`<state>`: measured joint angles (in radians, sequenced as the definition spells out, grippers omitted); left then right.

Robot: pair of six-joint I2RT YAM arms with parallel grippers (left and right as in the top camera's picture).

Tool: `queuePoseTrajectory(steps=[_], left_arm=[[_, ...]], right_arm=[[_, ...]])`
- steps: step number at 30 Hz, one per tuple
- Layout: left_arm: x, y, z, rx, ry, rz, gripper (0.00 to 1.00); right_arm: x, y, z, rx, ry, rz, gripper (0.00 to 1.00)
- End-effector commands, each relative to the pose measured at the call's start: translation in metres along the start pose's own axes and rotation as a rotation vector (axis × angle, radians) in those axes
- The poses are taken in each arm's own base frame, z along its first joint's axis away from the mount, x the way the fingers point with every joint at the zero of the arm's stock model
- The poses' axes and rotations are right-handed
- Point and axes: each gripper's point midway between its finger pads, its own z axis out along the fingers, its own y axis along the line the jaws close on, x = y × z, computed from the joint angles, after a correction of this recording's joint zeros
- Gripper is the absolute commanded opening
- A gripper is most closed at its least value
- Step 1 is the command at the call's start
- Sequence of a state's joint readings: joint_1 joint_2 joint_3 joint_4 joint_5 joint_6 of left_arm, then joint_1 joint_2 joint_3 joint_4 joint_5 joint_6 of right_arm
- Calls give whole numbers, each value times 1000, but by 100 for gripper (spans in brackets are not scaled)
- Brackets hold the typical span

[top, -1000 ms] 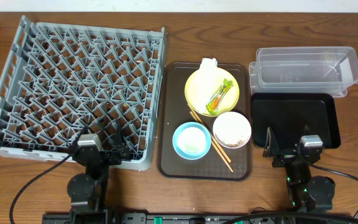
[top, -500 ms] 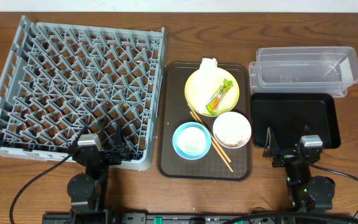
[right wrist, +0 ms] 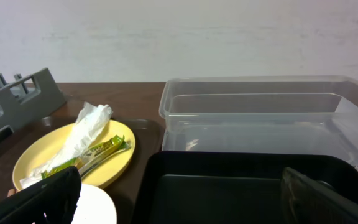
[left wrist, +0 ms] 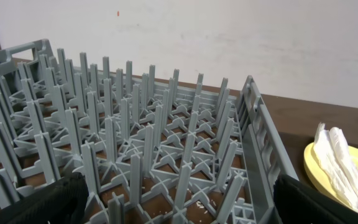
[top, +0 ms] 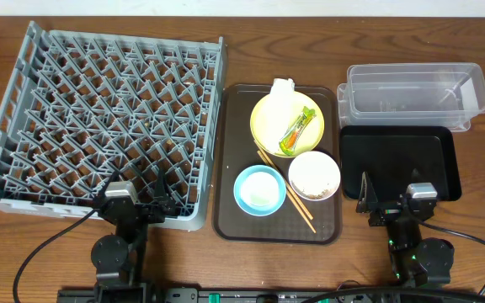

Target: Sort waste into correct bins and load items into the dishwasher

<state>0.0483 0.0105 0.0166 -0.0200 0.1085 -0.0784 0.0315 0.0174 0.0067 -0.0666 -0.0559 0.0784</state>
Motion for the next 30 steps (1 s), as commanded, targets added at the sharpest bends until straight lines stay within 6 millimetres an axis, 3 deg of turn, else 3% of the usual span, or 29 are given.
queuePoseTrajectory(steps=[1,18,26,30], left_arm=[[15,-2,0,16,49,-7,98],[15,-2,0,13,48,-8,98],[13,-2,-1,11,53,-55,98],[0,-4,-6,8,64,-69,98]], right_arm=[[0,3,0,-13,0,-6,99],[0,3,0,-13,-2,-6,99],[-20,3,-1,-13,-81,24,99],[-22,3,-2,-14,-84,40,99]])
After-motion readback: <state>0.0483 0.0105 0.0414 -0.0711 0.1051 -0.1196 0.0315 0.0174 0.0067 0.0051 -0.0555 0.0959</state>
